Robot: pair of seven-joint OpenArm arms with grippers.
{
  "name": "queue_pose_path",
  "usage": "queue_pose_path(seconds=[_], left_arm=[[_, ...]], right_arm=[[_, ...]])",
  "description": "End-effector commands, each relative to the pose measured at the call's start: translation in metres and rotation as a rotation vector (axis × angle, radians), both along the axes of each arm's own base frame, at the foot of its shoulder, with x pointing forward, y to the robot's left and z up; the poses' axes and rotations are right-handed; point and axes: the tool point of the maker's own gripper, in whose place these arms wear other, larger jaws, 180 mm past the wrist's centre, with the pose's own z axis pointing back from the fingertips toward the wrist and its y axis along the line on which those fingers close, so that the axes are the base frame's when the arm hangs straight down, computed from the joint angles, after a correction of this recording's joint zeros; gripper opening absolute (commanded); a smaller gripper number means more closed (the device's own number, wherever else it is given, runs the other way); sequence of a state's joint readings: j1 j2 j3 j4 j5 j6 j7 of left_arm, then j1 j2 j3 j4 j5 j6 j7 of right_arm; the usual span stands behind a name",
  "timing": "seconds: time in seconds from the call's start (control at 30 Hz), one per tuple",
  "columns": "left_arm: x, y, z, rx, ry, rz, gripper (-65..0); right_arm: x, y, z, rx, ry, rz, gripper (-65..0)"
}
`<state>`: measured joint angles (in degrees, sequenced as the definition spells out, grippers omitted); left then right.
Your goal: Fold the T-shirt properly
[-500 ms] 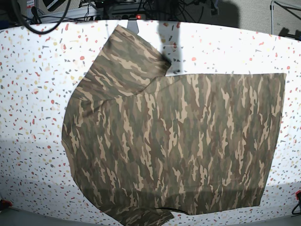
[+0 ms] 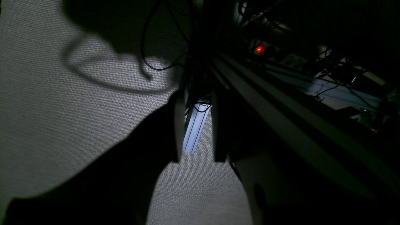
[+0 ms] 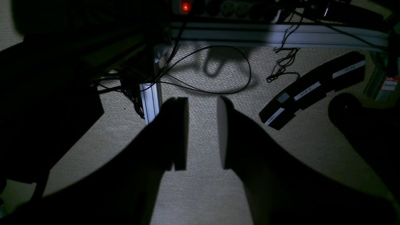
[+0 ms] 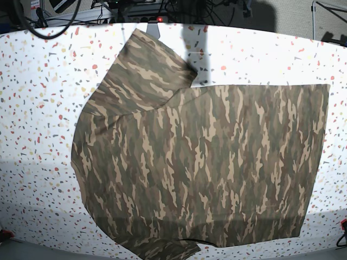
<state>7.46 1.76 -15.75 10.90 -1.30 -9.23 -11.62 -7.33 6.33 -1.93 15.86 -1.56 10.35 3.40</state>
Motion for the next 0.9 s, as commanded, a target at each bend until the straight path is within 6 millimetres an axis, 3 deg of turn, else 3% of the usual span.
queue_pose_path(seconds=[0.0, 0.5, 0.87], left_arm=[[-0.002, -0.002, 0.000, -0.007, -0.003, 0.000, -49.6], [-0.004, 0.008, 0.005, 0.019, -0.038, 0.000, -49.6], [-0.017, 0.009, 0.006, 0.023, -0.025, 0.002, -49.6]], right_arm=[[0.001, 0.000, 0.000, 0.005, -0.006, 0.004, -47.9], [0.000, -0.001, 0.000, 0.004, -0.001, 0.004, -47.9], [-0.016, -0.008, 0.002, -0.003, -0.011, 0.007, -47.9]])
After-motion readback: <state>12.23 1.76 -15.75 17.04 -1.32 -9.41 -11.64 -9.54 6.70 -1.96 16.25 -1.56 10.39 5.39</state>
